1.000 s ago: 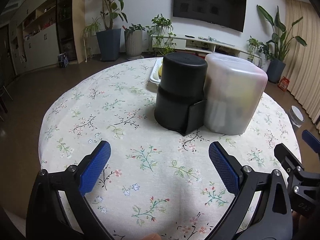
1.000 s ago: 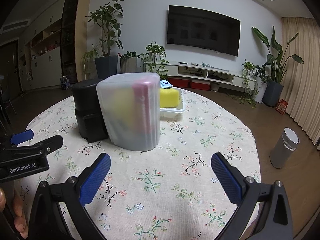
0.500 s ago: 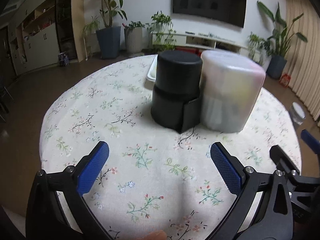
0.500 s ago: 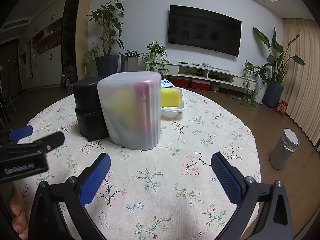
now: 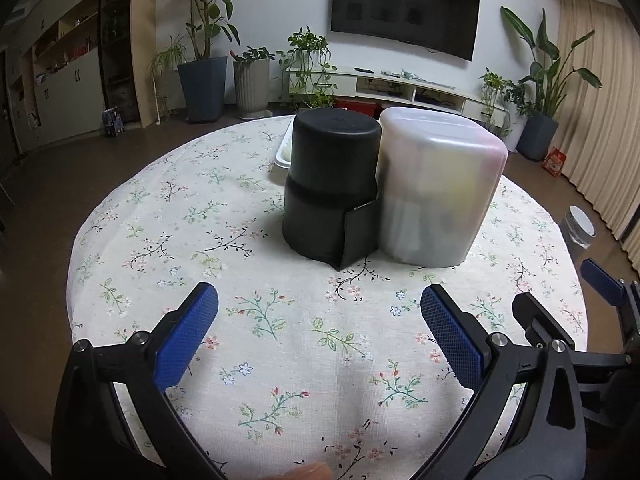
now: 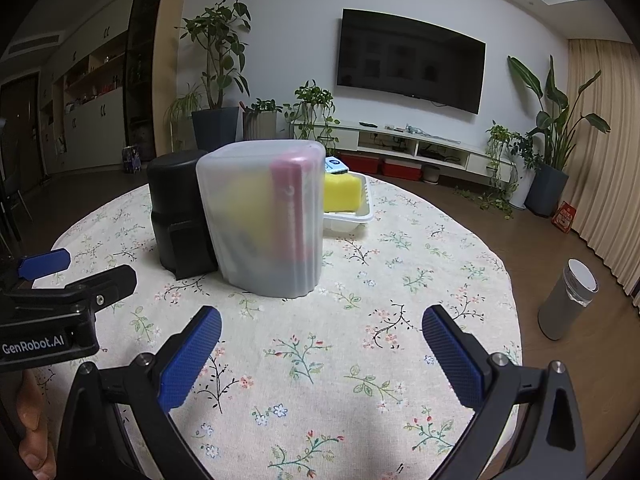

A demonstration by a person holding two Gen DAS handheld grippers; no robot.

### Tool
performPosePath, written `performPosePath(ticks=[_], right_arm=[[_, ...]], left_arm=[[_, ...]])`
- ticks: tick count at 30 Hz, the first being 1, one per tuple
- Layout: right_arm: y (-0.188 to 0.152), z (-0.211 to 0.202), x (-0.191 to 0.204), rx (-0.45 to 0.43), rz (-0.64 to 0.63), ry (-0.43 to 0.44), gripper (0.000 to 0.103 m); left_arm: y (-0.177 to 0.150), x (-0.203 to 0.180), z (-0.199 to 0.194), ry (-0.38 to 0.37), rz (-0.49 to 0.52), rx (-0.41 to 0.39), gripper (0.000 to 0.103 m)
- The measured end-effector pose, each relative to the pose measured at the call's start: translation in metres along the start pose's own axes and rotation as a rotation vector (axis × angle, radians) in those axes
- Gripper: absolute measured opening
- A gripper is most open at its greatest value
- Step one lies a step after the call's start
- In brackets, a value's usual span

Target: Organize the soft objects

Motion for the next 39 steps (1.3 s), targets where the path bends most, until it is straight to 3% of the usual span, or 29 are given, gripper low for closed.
performPosePath(ticks=[39], right_arm=[[-0.010,0.005,-0.013,0.054,0.018,-0.034,0.103]], left_arm=[[0.003,0.001,-0.006,0.024,0.000,-0.036,0.103]])
Point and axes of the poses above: each gripper's, at about its wrist camera, not at the fingertips, and z roughly the way its jaws point, x to its left, y to its top, the point moved 10 cm from there along z, roughly the way its jaws point, and after that the axes turned 14 degrees about -z, right-handed, at the moved point
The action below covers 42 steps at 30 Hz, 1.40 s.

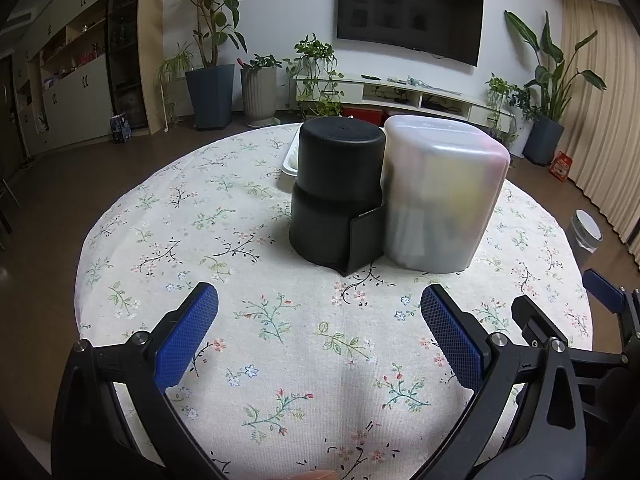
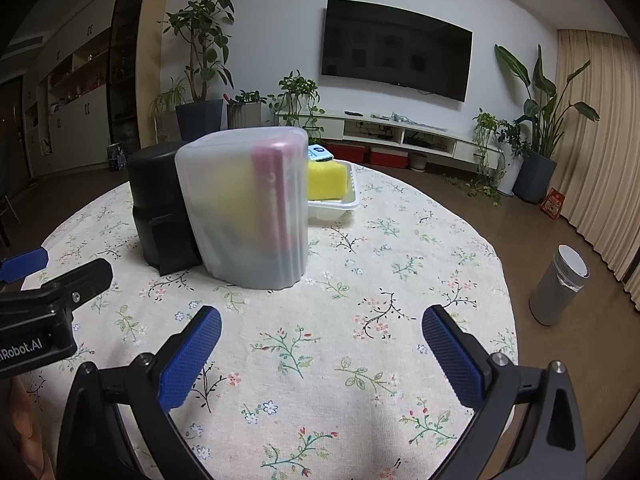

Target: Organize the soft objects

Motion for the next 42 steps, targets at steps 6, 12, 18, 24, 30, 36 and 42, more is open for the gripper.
performPosePath(ticks=[6,12,18,24,30,36,42], right_arm=[[-0.0003,0.0011,-0.0002,0.001,0.001,0.001,0.103],[0.0001,0.0019,0.0009,0.003,-0.001,0.001,0.103],[-0.0004,0.0032,0.0037,0.003,0.001,0.006,0.103],[-0.0014,0.0046,0.0053,0.005,0.001,0.009,0.103],[-0.0016,0.0059,0.0060,0.006,0.001,0.012,0.103],[-0.0019,0.0062,0.0069,0.007,-0.001,0.012,0.103],[-0.0019,0.0069,0.0068,0.009,0.000,0.013,0.103]], left_arm=[[-0.0009,-0.0004,-0.0002,0.002,0.005,0.002,0.103],[-0.0020,-0.0015,0.0004,-0.010,0.000,0.012,0.103],[-0.0026,-0.0017,0.0002,-0.010,0.003,0.013,0.103],[-0.0013,-0.0008,-0.0007,-0.008,0.001,0.001,0.103],[-0.0019,-0.0004,-0.0004,-0.010,0.002,0.009,0.103],[-0.0013,-0.0001,-0.0007,-0.010,0.005,0.004,0.103],[-0.0016,-0.0014,-0.0002,-0.009,0.010,-0.002,0.103]])
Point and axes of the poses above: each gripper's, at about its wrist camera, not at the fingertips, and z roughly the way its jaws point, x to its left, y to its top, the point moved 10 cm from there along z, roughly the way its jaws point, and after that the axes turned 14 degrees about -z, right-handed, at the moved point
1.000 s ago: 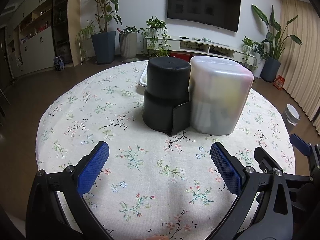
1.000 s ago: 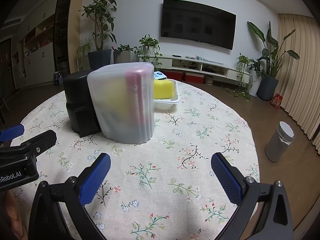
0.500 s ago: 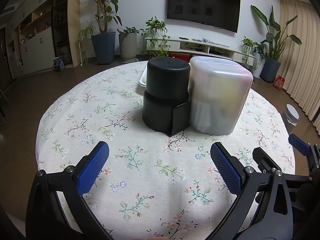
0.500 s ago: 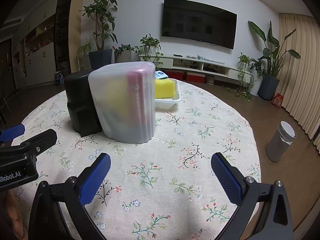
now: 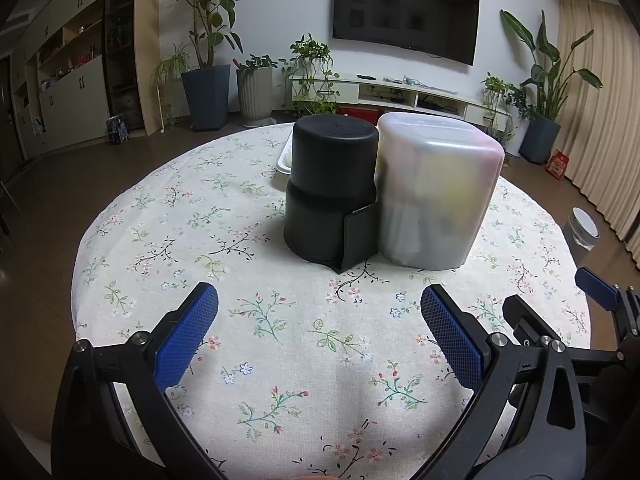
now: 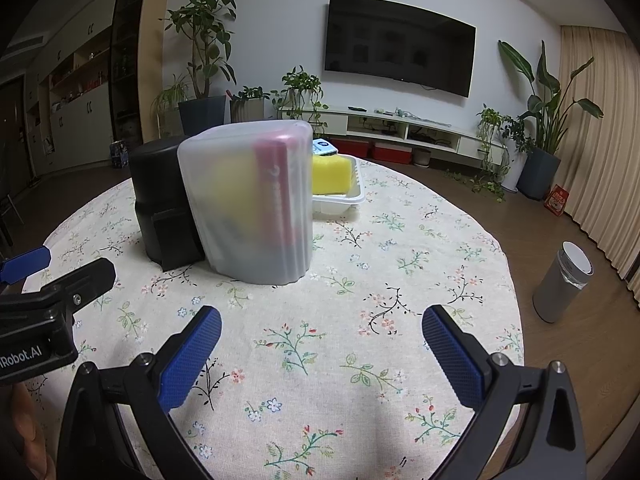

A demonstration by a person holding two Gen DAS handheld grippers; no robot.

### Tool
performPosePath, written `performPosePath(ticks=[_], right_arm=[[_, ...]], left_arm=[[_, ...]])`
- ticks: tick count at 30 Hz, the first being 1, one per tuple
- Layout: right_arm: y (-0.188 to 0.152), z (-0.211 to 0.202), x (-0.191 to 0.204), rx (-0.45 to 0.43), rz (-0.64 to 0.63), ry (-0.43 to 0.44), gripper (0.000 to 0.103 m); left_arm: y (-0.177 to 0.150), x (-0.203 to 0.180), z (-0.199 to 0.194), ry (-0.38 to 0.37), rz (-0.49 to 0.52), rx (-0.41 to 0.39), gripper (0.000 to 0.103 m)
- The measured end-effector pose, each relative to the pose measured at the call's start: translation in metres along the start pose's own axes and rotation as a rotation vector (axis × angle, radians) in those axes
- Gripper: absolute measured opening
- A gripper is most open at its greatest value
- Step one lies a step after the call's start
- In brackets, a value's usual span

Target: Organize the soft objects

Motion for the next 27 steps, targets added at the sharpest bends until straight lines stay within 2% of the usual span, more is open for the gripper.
performPosePath(ticks=[27], right_arm=[[-0.0024,0.0039,0.0019,0.007,-0.003,0.004,0.103]], left_arm=[[-0.0018,-0.0016,-0.0008,-0.009,0.001,0.004,0.103]])
Point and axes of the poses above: each gripper's, at about its wrist camera, not at the fingertips, and z roughly the way its jaws point, x to its left, y to its top, the point moved 10 cm from there along z, roughly the way its jaws point, and after that the axes turned 14 degrees about -z, right-handed, at the moved point
